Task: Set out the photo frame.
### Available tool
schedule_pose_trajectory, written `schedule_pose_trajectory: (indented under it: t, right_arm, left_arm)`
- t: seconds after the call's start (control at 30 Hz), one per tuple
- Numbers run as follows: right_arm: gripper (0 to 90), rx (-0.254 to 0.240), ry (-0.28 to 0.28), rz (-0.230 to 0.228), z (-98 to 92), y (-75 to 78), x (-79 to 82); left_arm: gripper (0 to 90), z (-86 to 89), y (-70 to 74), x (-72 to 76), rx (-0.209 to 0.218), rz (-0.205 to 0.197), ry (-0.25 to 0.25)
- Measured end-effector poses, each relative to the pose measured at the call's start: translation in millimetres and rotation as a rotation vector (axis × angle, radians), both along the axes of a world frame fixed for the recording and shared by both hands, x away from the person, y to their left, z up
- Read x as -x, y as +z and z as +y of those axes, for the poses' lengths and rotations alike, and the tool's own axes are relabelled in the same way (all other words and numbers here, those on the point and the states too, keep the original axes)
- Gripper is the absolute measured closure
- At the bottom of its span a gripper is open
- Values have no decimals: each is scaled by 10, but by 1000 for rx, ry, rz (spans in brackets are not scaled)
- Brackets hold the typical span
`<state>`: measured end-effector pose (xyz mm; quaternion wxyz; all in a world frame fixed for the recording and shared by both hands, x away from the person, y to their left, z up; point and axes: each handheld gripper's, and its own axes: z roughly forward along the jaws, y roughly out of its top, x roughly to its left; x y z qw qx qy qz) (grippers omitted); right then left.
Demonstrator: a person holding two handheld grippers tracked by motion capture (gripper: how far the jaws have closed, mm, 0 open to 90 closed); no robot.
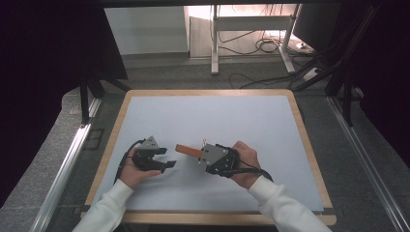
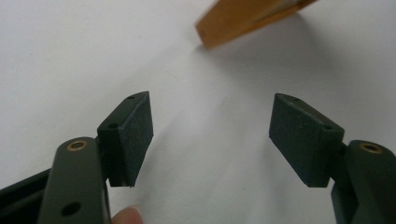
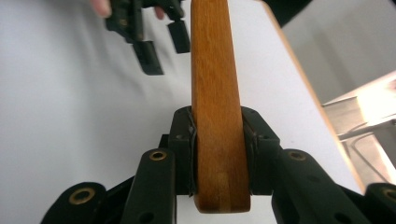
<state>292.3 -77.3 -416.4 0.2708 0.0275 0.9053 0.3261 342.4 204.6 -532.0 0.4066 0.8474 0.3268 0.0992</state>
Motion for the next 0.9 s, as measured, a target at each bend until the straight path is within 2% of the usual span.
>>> schedule_pose_trajectory:
  t: [0.1,0.23,0.4,0.43,0.7,0.9]
  right_arm:
    - [696,11,9,17,-23,32,26]
    - [697,-22,34,90,-79,117,27]
    - [695,-33,55,123,-121,158,8]
    - [693,-43,47,130,-136,162,-16]
    - [680,-77,-25,98,-154,186,-209]
    - [657,-124,-91,110,-222,178,-404]
  left_arm:
    - [301,-1,4,2,1,0,-1]
    - [301,-2,1,-1,1,0,-1]
    - [300,-11,-5,-6,-4,4,-3]
    - [300,-12,-6,-7,-6,2,-4]
    - [297,-10,-7,-4,-3,1,1]
    - [296,-18,-11,-6,-9,0,-6]
